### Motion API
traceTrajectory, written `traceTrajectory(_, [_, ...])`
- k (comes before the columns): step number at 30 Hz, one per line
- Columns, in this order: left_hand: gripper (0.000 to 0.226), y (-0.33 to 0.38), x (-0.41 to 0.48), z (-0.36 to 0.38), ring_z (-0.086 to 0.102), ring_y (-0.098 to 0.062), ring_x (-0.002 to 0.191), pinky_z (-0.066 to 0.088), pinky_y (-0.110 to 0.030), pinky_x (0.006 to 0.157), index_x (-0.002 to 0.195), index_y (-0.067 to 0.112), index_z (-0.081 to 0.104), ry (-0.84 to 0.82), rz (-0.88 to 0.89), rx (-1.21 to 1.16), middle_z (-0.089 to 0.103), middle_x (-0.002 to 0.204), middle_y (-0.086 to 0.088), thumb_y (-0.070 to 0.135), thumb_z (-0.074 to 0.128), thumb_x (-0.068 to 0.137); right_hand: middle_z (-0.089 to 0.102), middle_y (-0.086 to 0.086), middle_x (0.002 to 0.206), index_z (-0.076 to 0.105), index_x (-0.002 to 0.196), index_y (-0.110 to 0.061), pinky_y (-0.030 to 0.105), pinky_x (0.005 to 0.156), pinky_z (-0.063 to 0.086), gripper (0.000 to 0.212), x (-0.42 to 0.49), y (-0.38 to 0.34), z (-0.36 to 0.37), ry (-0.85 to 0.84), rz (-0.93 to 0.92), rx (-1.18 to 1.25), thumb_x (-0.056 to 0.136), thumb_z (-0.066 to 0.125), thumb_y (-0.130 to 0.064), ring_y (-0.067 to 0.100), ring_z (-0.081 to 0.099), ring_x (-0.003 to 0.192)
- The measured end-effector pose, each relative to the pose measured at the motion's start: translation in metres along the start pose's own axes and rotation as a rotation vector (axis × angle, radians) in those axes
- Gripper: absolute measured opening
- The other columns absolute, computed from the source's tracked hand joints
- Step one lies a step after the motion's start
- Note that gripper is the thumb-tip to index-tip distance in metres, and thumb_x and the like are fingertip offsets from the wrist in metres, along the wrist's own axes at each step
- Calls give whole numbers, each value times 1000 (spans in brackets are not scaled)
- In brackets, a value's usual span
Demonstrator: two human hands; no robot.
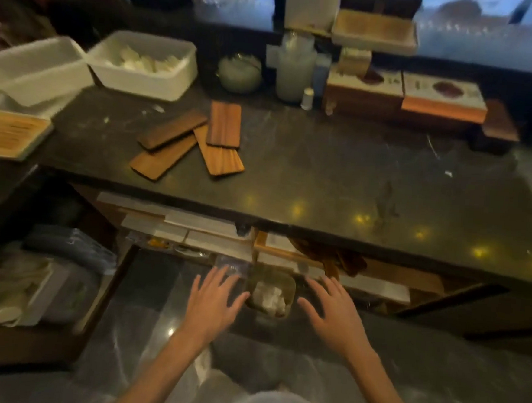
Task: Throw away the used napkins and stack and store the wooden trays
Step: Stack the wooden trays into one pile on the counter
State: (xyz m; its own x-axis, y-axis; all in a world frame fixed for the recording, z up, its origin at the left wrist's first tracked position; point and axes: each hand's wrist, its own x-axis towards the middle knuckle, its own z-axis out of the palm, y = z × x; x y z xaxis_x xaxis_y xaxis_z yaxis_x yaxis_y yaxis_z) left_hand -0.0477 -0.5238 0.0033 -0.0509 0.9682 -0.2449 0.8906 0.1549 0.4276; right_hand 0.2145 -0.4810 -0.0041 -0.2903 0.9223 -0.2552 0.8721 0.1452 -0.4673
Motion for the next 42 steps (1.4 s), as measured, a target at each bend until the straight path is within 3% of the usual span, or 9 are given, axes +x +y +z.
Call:
traceTrajectory(7, [54, -41, 28, -50, 32, -18, 144, 22, -48, 118, 139, 32, 46, 167, 25, 61, 41, 151, 2, 59, 40, 93, 23, -5, 161, 31, 148, -37, 46, 123, 16, 58, 33, -71, -16, 45, -64, -40, 95, 38, -59, 18, 9, 151])
traceTrajectory(11, [60, -73, 44, -80, 32, -19, 144, 26, -51, 118, 140, 33, 45, 178, 1, 131, 42, 152, 0, 65, 34, 91, 24, -6, 161, 30, 148, -39, 41, 122, 13, 59, 54, -105, -14, 49, -81, -52, 95, 35, -62, 17, 10, 151])
traceTrajectory(14, [56, -105, 51, -109, 37, -20, 142, 28, -50, 115, 137, 32, 49, 231, -23, 142, 47, 149, 0, 63, 41, 91, 29, -6, 159, 31, 149, -38, 40, 122, 14, 61, 77, -133, -8, 77, -82, -63, 94, 32, -64, 16, 14, 150])
traceTrajectory(21, [55, -191, 66, -179, 28, -18, 146, 19, -46, 120, 144, 31, 43, 305, -133, 89, 38, 155, 2, 57, 41, 95, 42, -8, 151, 35, 147, -36, 39, 120, 21, 61, 146, -216, 1, 104, -125, -84, 93, 34, -64, 16, 27, 146])
traceTrajectory(27, [56, -236, 107, -215, 31, -18, 145, 23, -48, 120, 144, 28, 43, 270, -128, 50, 41, 153, 1, 57, 41, 95, 46, -8, 148, 37, 147, -34, 36, 118, 24, 60, 191, -270, 13, 120, -108, -52, 94, 38, -61, 15, 32, 143])
traceTrajectory(34, [54, -247, 199, -232, 42, -14, 137, 28, -43, 115, 140, 26, 47, 241, -35, 33, 51, 144, 5, 56, 41, 95, 46, -7, 149, 38, 147, -32, 36, 118, 25, 62, 252, -270, 0, 107, -48, -61, 93, 36, -62, 13, 33, 142])
traceTrajectory(42, [52, -265, 301, -261, 42, -12, 136, 25, -43, 116, 141, 28, 47, 185, -35, 51, 51, 144, 7, 53, 43, 96, 58, -2, 136, 44, 144, -23, 37, 108, 42, 63, 367, -261, -15, 116, -28, -37, 93, 40, -59, 12, 51, 126])
